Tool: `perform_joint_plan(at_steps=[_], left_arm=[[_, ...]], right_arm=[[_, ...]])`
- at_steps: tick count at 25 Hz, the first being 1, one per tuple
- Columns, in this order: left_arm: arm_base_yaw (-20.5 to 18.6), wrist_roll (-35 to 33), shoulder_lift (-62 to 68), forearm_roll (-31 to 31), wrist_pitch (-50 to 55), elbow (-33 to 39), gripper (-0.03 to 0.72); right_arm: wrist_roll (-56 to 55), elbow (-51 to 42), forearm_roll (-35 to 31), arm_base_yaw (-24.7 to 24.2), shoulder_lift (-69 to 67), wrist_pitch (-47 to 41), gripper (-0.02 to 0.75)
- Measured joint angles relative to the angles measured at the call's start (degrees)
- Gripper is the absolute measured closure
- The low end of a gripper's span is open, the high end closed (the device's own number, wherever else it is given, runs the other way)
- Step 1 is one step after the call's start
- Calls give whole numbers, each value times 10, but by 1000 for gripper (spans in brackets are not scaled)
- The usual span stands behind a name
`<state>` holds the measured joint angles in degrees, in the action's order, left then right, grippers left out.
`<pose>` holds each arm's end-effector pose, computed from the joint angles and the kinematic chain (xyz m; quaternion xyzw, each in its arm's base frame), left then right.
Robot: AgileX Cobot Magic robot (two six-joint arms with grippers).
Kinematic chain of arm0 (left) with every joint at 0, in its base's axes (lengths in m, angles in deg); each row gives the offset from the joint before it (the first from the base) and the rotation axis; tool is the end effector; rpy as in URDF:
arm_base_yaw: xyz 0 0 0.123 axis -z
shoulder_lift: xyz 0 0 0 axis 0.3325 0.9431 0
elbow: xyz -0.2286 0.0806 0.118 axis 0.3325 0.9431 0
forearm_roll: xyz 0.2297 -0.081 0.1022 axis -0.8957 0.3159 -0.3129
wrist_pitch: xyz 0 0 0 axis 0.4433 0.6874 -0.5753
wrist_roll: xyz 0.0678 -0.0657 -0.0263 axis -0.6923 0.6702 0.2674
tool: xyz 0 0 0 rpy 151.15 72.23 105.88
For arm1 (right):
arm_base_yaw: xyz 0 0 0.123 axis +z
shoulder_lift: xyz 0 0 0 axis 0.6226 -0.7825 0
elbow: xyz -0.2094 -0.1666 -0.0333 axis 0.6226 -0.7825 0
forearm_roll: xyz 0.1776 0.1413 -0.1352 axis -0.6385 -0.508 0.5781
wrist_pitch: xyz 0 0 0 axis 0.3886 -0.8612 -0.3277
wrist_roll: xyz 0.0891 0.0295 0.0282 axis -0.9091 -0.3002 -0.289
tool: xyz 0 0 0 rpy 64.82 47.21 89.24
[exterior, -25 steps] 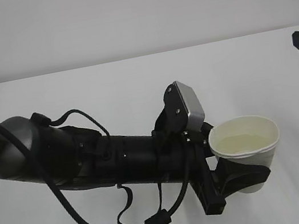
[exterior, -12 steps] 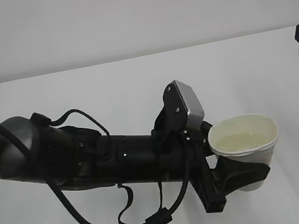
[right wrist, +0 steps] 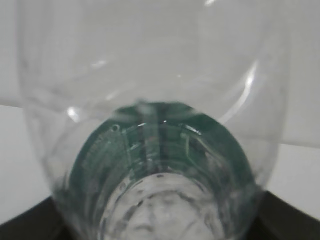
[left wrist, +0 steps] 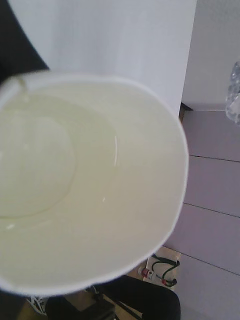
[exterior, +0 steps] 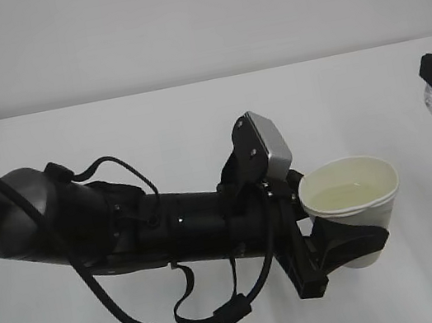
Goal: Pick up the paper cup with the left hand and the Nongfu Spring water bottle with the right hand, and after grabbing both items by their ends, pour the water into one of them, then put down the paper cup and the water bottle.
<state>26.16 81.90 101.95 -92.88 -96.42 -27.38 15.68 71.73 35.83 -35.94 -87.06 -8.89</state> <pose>0.2313 -0.3305 0.1062 0.5074 0.5950 -0.4699 0.4096 0.2318 0.0254 0.1901 -0.0949 0.7287 0.0471 0.6766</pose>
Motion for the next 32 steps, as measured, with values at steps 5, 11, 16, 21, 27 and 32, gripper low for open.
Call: perform_joint_plan(at_steps=[5, 11, 16, 21, 27, 32], left_arm=[[0, 0, 0, 1, 0, 0, 259], [0, 0, 0, 1, 0, 0, 259], [0, 0, 0, 1, 0, 0, 259], [0, 0, 0, 1, 0, 0, 259], [0, 0, 0, 1, 0, 0, 259], [0, 0, 0, 1, 0, 0, 259]], right_arm=[[0, -33, -38, 0, -38, 78, 271], [0, -52, -66, 0, -102, 163, 271], [0, -53, -68, 0, -160, 173, 271], [0, -53, -83, 0, -193, 174, 271], [0, -46, -103, 0, -236, 175, 271], [0, -19, -104, 0, -279, 175, 271]])
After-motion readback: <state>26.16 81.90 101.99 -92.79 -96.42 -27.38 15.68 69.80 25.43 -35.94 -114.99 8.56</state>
